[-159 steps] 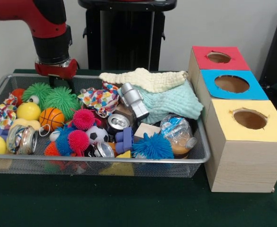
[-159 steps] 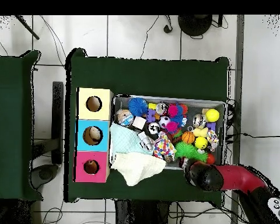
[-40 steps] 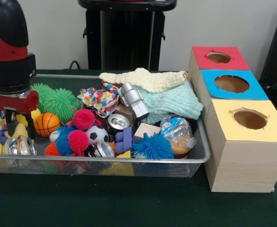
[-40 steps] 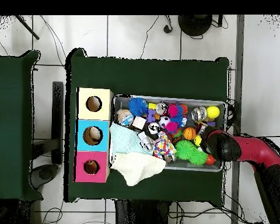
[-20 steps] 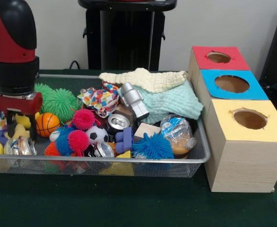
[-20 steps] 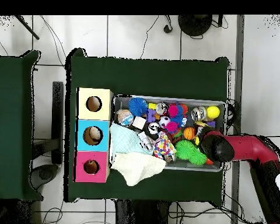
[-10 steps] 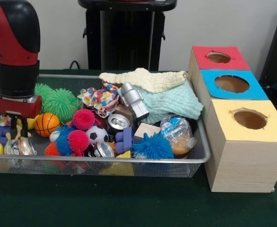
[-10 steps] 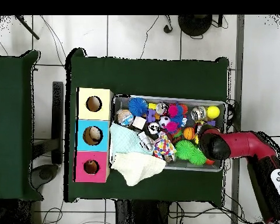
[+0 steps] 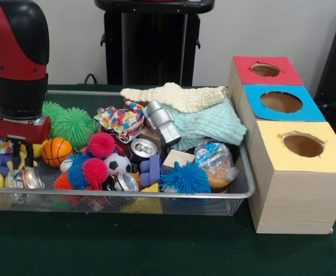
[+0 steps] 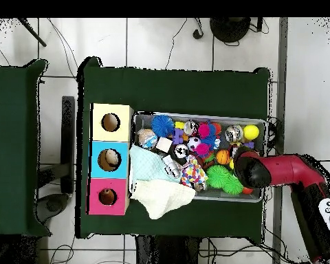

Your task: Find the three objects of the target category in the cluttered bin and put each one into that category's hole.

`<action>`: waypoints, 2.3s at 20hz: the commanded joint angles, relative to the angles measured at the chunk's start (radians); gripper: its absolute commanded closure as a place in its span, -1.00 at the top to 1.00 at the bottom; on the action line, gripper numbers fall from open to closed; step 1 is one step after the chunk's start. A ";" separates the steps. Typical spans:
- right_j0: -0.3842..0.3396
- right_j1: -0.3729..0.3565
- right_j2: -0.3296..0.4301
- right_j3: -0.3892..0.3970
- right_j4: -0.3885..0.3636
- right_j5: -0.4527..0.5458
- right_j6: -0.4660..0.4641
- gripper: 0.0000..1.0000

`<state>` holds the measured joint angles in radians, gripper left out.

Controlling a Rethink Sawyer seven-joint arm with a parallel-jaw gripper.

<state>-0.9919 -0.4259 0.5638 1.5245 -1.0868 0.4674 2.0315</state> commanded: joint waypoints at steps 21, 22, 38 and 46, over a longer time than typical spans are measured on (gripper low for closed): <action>0.059 -0.297 -0.063 0.323 0.243 0.085 -0.040 -1.00; 0.059 -0.311 -0.061 0.330 0.259 0.088 -0.041 -1.00; 0.084 -0.519 -0.056 0.454 0.481 0.126 -0.032 -1.00; 0.142 -0.528 -0.092 0.484 0.549 0.093 0.043 -1.00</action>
<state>-0.8867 -0.9246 0.4911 1.9211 -0.5950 0.4688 2.0315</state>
